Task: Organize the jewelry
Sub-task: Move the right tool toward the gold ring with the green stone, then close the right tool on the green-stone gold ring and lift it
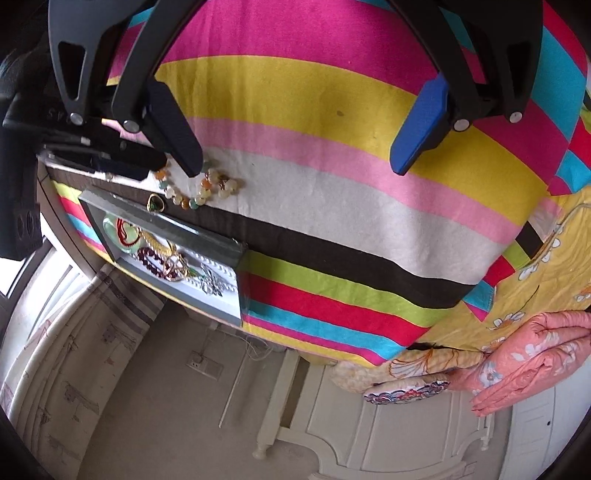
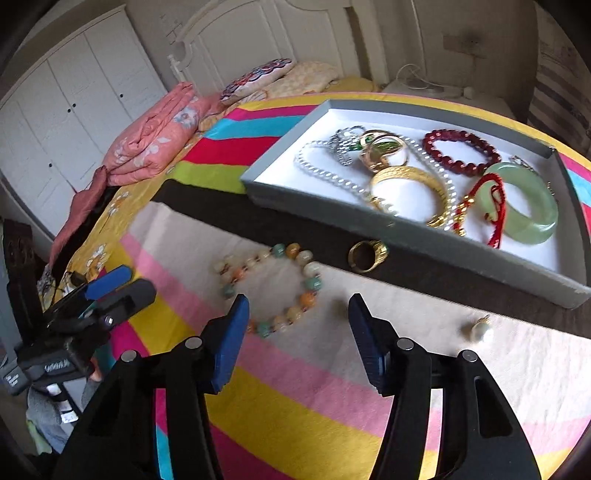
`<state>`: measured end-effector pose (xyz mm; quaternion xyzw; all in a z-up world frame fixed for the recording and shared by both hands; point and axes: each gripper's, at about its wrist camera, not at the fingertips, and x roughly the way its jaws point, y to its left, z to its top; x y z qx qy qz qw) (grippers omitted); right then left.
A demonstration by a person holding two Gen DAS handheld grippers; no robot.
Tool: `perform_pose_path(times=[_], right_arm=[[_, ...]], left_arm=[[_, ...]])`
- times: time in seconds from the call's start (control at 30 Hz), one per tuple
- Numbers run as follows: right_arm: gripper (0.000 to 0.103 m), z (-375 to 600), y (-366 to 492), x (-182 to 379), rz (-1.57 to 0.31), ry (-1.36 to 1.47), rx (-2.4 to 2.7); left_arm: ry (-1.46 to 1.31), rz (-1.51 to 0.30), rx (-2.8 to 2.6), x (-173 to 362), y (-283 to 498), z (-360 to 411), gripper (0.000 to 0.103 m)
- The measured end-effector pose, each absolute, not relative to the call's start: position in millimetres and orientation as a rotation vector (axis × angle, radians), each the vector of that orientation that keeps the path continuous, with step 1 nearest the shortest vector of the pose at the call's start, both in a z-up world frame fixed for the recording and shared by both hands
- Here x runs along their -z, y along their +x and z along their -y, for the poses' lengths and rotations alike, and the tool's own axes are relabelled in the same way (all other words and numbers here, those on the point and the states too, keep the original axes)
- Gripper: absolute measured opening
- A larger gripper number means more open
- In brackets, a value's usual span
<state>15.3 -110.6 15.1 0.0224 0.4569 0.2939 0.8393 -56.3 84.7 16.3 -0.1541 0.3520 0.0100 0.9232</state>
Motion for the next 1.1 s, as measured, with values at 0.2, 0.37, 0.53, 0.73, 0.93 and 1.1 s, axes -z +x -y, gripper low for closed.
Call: perform_pose_path(times=[0.2, 0.37, 0.53, 0.73, 0.93, 1.1], right_arm=[[0.057, 76.5, 4.9, -17.5, -0.978, 0.072, -0.822], [0.057, 97.2, 7.0, -33.9, -0.898, -0.026, -0.677], [0.057, 122.4, 28.8, -39.7, -0.865, -0.035, -0.590], [0.057, 107.0, 49.3, -28.4, -0.864, -0.177, -0.590], [0.063, 97.3, 33.8, -27.2, -0.885, -0.382, -0.643], [0.063, 113.6, 17.9, -39.0, -0.911, -0.316, -0.744]], left_arm=[[-0.466, -0.628, -0.041, -20.3, -71.8, -110.5, 0.100], [-0.432, -0.637, -0.030, -22.9, -70.7, -105.7, 0.100], [-0.430, -0.647, -0.020, -22.3, -68.4, -104.3, 0.100], [-0.428, -0.656, -0.022, -21.3, -66.3, -105.0, 0.100], [-0.425, -0.657, -0.012, -20.6, -67.0, -103.6, 0.100], [-0.428, -0.654, -0.013, -20.4, -67.0, -102.8, 0.100]])
